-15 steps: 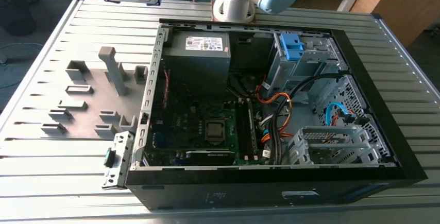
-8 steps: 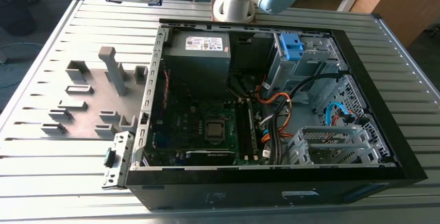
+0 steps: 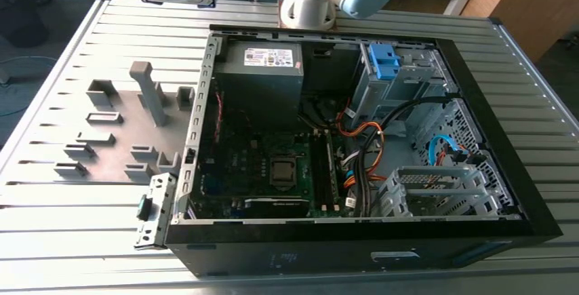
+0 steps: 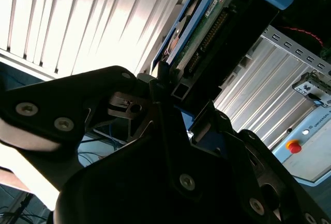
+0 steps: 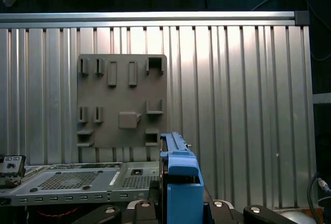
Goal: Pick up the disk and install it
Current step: 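Pick up the disk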
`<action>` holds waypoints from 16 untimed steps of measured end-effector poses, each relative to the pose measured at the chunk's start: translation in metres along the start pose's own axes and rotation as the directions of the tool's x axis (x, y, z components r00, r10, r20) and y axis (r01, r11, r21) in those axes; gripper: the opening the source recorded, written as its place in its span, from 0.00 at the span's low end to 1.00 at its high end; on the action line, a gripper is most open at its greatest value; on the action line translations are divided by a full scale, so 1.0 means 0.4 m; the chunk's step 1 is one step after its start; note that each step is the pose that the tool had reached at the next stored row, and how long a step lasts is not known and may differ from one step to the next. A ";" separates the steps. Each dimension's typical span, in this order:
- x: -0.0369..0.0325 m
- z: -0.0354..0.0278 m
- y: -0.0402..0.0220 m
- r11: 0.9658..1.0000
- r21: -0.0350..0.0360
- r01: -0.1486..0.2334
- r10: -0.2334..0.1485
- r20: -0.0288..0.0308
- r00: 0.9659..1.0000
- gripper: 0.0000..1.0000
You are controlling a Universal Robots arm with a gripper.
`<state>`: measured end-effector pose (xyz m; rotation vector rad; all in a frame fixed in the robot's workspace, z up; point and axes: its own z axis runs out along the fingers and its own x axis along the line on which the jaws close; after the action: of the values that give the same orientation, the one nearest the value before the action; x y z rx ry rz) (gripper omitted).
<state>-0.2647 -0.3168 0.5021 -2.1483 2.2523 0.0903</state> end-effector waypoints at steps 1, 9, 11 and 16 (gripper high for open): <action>0.000 0.000 -0.001 1.000 0.000 0.000 0.000 0.000 1.000 0.36; 0.000 0.000 -0.011 1.000 0.000 0.000 0.000 0.000 1.000 0.36; -0.001 0.000 -0.013 1.000 0.000 0.000 0.000 0.000 1.000 0.36; -0.001 0.000 -0.019 1.000 0.000 0.000 0.000 -0.001 1.000 0.36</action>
<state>-0.2572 -0.3168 0.5021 -2.1486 2.2527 0.0897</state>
